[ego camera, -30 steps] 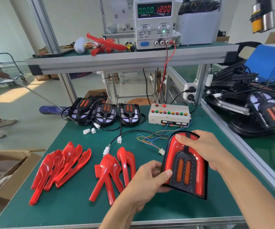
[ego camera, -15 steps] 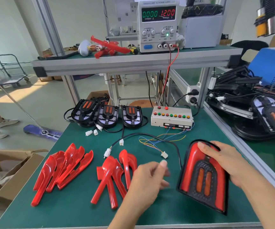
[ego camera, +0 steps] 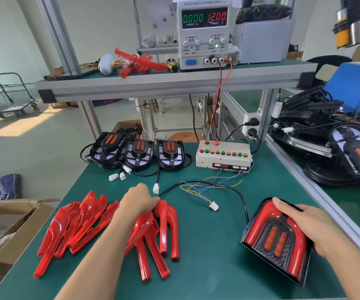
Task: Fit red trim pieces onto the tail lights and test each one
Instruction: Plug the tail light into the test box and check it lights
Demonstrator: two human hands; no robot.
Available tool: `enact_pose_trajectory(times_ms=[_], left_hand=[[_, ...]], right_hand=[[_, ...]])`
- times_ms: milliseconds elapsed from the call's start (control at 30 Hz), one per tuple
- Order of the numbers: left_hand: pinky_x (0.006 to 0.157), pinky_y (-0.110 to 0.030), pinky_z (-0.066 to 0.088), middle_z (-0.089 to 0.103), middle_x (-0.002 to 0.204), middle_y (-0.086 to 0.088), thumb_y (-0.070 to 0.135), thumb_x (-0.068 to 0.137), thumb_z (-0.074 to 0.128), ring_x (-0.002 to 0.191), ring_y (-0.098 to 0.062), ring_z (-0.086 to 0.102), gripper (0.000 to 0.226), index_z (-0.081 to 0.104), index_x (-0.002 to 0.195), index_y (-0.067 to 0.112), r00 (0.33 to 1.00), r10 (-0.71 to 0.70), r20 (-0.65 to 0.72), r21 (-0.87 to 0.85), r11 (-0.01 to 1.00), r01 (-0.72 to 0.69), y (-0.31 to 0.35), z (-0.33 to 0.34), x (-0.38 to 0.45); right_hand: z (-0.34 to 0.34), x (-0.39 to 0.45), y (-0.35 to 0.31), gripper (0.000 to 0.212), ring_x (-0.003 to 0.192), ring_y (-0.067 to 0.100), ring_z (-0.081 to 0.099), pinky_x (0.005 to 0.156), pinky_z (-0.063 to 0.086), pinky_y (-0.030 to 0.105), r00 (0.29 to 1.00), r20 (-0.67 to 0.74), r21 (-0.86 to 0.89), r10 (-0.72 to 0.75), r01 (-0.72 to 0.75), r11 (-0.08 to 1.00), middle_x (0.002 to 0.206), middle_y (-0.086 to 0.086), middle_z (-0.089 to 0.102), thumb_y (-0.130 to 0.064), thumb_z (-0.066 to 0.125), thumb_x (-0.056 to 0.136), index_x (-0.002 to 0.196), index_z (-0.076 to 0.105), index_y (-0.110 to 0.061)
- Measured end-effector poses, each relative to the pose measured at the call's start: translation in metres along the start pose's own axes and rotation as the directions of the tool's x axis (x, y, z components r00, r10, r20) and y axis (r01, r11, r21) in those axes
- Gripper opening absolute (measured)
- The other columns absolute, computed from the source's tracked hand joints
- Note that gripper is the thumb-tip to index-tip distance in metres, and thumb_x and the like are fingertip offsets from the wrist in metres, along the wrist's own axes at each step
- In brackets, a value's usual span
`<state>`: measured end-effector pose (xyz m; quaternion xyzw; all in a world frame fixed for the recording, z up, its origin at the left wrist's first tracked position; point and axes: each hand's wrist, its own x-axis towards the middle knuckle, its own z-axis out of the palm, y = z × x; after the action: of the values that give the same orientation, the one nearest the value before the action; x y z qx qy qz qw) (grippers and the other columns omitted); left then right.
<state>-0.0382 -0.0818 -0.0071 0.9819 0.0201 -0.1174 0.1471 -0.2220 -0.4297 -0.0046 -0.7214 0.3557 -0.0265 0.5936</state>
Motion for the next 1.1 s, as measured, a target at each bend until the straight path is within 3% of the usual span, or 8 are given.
enact_pose_trajectory(times_ms=[167,333,433,567,700,833,1000,1100], left_hand=[[0.077,-0.036,0.052,0.07,0.108,-0.023,0.024,0.094,0.061,0.102,-0.037,0.067,0.024,0.059,0.094,0.001,0.997,0.05,0.056,-0.053,0.997,-0.047,0.001,-0.001,0.012],[0.079,-0.043,0.053,0.07,0.092,-0.016,0.024,0.098,0.057,0.089,-0.038,0.063,0.02,0.061,0.089,0.007,0.951,0.152,-0.269,-0.21,0.954,-0.212,0.01,-0.007,0.003],[0.078,-0.042,0.05,0.067,0.077,-0.003,0.029,0.099,0.059,0.083,-0.034,0.061,0.018,0.062,0.086,0.016,0.861,0.246,-0.446,-0.312,0.859,-0.407,0.027,-0.009,-0.013],[0.066,-0.036,0.044,0.054,0.059,0.005,0.029,0.097,0.063,0.06,-0.02,0.05,0.015,0.065,0.088,0.017,0.763,0.393,-0.513,-0.362,0.707,-0.608,0.054,-0.006,-0.04],[0.077,-0.03,0.052,0.063,0.077,0.001,0.023,0.097,0.065,0.077,-0.017,0.066,0.012,0.072,0.104,0.016,0.719,0.575,-0.39,-0.422,0.583,-0.695,0.074,0.006,-0.066],[0.087,-0.024,0.05,0.065,0.098,-0.005,0.011,0.097,0.06,0.093,-0.018,0.063,0.021,0.07,0.116,0.012,0.593,0.752,-0.289,-0.386,0.475,-0.791,0.09,0.025,-0.084],[0.081,-0.032,0.054,0.074,0.095,0.002,0.025,0.099,0.062,0.088,-0.019,0.069,0.011,0.069,0.106,0.025,0.802,0.562,-0.203,-0.719,0.471,-0.512,0.084,0.029,-0.072],[0.096,-0.03,0.047,0.072,0.108,0.007,0.019,0.101,0.057,0.105,-0.009,0.063,0.018,0.066,0.116,0.021,0.795,0.541,-0.275,-0.531,0.604,-0.595,0.074,0.037,-0.052]], right_hand=[[0.0,0.006,-0.002,0.051,0.056,0.024,0.074,0.054,0.053,0.027,1.0,-0.029,-0.073,-0.002,0.0,0.997,0.07,0.008,0.077,-0.055,0.083,0.072,0.092,0.076,-0.008],[0.002,0.015,-0.003,0.059,0.057,0.021,0.074,0.057,0.051,0.028,0.997,-0.066,-0.271,-0.025,0.006,0.962,0.066,0.003,0.076,-0.067,0.075,0.075,0.085,0.075,-0.009],[0.006,0.022,-0.002,0.072,0.078,0.023,0.07,0.069,0.052,0.034,0.991,-0.082,-0.51,-0.106,0.049,0.859,0.083,0.002,0.074,-0.084,0.061,0.073,0.086,0.072,-0.014],[0.01,0.026,-0.003,0.084,0.12,0.031,0.06,0.097,0.05,0.041,0.973,-0.056,-0.743,-0.225,0.11,0.66,0.13,0.009,0.065,-0.083,0.052,0.08,0.129,0.064,-0.016],[0.023,0.015,-0.023,0.065,0.138,0.028,0.048,0.115,0.035,0.041,0.716,0.054,-0.628,-0.696,0.566,0.534,0.146,0.006,0.054,-0.044,0.074,0.088,0.145,0.055,-0.018],[0.058,-0.006,-0.039,0.065,0.143,0.018,0.045,0.121,0.028,0.05,0.28,0.367,-0.59,-0.887,0.807,0.011,0.148,-0.003,0.055,-0.03,0.079,0.086,0.145,0.056,-0.019],[0.069,0.0,-0.044,0.014,0.079,0.026,0.067,0.104,0.045,0.062,0.199,0.359,-0.556,-0.912,0.83,-0.038,0.081,-0.002,0.068,-0.021,0.069,0.095,0.1,0.079,-0.012],[0.06,0.009,-0.046,0.039,0.074,0.023,0.06,0.103,0.044,0.049,0.29,0.324,-0.55,-0.901,0.832,0.069,0.073,-0.003,0.063,-0.042,0.053,0.1,0.089,0.079,-0.015]])
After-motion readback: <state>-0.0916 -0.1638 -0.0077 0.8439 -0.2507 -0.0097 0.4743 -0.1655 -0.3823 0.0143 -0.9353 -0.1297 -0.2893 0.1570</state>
